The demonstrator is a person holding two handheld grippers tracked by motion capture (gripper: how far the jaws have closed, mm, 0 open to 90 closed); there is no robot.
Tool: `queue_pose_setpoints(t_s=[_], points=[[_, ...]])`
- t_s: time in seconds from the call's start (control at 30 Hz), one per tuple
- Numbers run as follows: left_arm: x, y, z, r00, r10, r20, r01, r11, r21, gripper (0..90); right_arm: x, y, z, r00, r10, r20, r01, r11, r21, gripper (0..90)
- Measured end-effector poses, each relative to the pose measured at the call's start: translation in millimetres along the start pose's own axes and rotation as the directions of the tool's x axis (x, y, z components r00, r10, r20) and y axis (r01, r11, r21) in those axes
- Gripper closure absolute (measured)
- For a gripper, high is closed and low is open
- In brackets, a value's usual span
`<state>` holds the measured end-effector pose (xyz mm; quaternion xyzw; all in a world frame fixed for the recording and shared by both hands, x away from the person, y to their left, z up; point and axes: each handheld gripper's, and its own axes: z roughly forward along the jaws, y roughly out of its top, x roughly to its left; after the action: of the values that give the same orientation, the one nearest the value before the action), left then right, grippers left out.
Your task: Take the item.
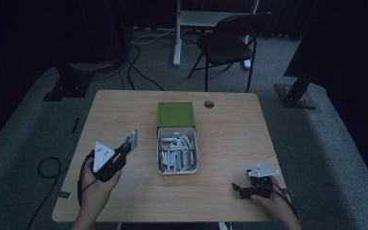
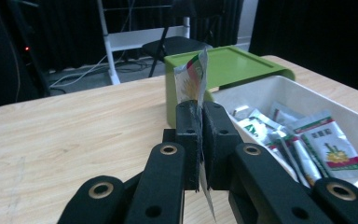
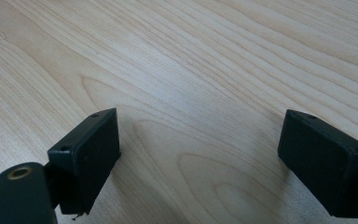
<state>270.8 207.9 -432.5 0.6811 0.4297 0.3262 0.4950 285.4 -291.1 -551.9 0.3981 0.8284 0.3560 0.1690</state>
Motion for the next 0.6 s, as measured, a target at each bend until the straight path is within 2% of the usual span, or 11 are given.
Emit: queue_pose_setpoints(t_s=[0.17, 0.23, 0.53, 0.6], points=[[9.1, -10.5, 0.8, 0.9998, -0.014, -0.016, 0.014, 0.9999, 0.008, 86.6, 0.0, 0.0, 0.0, 1.0000, 0.000, 0.000, 0.000, 1.000, 0.000, 12.4], [15.1, -19.4, 2.3, 0.9994, -0.027, -0.022, 0.027, 0.9995, 0.014, 86.6, 0.0, 0.0, 0.0, 1.0000, 0.000, 0.000, 0.000, 1.000, 0.000, 12.4], [24.6, -43.8, 4.9, 0.9979, -0.036, -0.054, 0.039, 0.9978, 0.054, 86.6, 0.1, 0.0, 0.1, 1.0000, 0.000, 0.000, 0.000, 1.000, -0.001, 12.4], [26.9, -48.5, 4.7, 0.9972, -0.042, -0.062, 0.045, 0.9977, 0.050, 86.5, 0.2, 0.0, 0.0, 1.0000, 0.001, 0.001, -0.001, 1.000, -0.001, 12.4]])
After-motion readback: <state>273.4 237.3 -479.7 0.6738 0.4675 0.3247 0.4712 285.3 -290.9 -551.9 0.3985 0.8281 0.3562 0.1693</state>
